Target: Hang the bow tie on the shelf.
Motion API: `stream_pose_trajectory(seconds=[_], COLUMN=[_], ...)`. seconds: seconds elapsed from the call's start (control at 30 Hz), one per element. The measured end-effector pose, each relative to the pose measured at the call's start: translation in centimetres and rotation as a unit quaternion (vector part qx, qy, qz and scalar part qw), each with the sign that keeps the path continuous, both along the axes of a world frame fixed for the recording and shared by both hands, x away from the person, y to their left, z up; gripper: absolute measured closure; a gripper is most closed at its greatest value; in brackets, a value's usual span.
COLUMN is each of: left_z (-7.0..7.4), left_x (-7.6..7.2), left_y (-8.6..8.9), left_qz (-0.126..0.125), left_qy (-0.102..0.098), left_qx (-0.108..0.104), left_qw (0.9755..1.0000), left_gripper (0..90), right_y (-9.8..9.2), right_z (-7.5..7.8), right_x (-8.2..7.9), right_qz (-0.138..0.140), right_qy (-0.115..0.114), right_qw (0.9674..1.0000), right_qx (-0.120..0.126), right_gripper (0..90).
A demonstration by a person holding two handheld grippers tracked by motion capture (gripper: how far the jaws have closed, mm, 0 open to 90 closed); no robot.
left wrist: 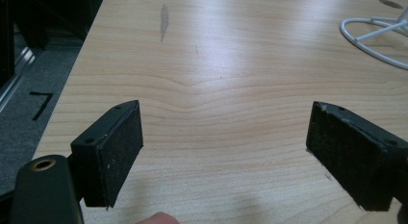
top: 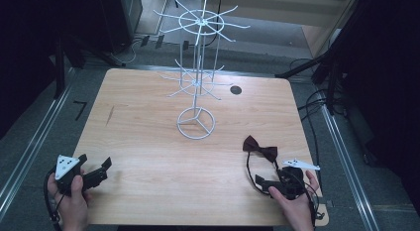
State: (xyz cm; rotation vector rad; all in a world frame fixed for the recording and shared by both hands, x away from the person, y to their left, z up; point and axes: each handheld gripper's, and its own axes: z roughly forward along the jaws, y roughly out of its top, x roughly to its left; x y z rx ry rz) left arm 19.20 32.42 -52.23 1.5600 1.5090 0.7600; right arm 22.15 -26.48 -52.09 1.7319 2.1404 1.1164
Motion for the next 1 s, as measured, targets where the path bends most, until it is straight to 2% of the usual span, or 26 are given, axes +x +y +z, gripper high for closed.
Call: stream_pose_trajectory(seconds=[0.2,0.23,0.37,0.4,0.5,0.53,0.6,0.67,0.73,0.83,1.0], left_z=[0.0,0.0,0.0,0.0,0.0,0.0,0.0,0.0,0.0,0.0,0.0], left_x=[0.0,0.0,0.1,0.1,0.1,0.1,0.1,0.1,0.1,0.1,0.1], left_y=[0.0,0.0,0.0,0.0,0.0,0.1,0.1,0.0,0.1,0.1,0.1], left_qz=[0.0,-0.001,-0.001,-0.001,-0.001,-0.001,-0.001,-0.001,-0.002,-0.003,-0.003], left_qy=[0.0,0.001,0.001,0.001,0.001,0.002,0.002,0.003,0.003,0.005,0.006], left_qx=[-0.001,-0.002,-0.003,-0.003,-0.003,-0.004,-0.004,-0.002,-0.003,-0.003,-0.003], left_qw=[1.0,1.0,1.0,1.0,1.0,1.0,1.0,1.0,1.0,1.0,1.0], left_gripper=[13.4,13.4,13.4,13.4,13.4,13.4,13.4,13.4,13.4,13.4,13.4], right_y=[1.1,1.5,2.1,2.4,2.7,2.8,2.8,2.5,2.2,1.4,0.7], right_z=[-0.4,-0.5,-0.7,-0.9,-1.0,-0.9,-0.8,-0.5,-0.6,-0.6,-0.8], right_x=[0.0,-0.1,-0.2,-0.1,-0.2,-0.3,-0.3,-0.4,-0.4,-0.4,-0.2], right_qz=[0.021,0.028,0.034,0.038,0.034,0.033,0.031,0.022,0.012,0.001,-0.015], right_qy=[0.005,0.007,0.007,0.008,0.009,-0.002,-0.007,-0.031,-0.036,-0.036,-0.027], right_qw=[0.9997,0.9994,0.999,0.9985,0.9979,0.9975,0.9973,0.9957,0.9944,0.9963,0.9979], right_qx=[-0.009,-0.02,-0.03,-0.04,-0.055,-0.063,-0.066,-0.085,-0.099,-0.077,-0.056], right_gripper=[0.0,0.0,0.0,0.0,0.0,0.0,0.0,0.0,0.0,0.0,0.0])
